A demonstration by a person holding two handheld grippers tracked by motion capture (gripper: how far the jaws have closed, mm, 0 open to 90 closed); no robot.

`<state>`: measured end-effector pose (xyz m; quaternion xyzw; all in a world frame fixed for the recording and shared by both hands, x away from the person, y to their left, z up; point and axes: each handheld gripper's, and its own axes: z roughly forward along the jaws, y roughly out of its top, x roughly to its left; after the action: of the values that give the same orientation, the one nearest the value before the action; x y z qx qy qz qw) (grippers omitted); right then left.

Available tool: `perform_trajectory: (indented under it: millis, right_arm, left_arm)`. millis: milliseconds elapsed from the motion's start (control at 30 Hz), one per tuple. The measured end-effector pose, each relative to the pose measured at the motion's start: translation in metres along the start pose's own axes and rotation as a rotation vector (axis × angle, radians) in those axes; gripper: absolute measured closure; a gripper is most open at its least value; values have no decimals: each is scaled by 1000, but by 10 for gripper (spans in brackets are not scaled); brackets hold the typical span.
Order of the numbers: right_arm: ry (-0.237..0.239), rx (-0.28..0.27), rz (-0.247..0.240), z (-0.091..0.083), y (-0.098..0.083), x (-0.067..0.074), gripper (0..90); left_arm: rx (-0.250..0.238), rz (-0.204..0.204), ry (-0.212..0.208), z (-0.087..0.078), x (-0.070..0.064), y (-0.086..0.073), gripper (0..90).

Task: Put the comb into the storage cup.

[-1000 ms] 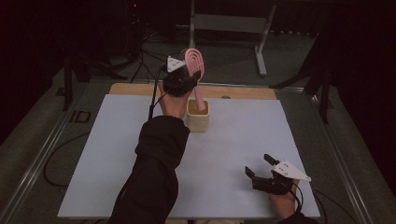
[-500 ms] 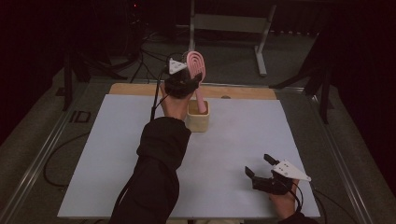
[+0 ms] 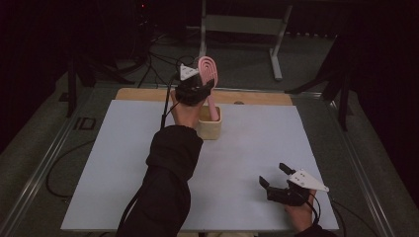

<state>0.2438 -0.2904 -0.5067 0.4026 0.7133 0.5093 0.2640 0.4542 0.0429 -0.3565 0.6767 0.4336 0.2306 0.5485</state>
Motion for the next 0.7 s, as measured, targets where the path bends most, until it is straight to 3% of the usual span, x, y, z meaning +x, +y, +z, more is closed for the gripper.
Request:
perform_trajectory:
  millis: [433,700]
  right_arm:
    - [0,0,-2,0,0,0,85]
    - [-2,2,-4,0,0,0,85]
  left_arm:
    - [16,-28,14,4,6,-13,647]
    - [23,-23,9,7,2,-17,646]
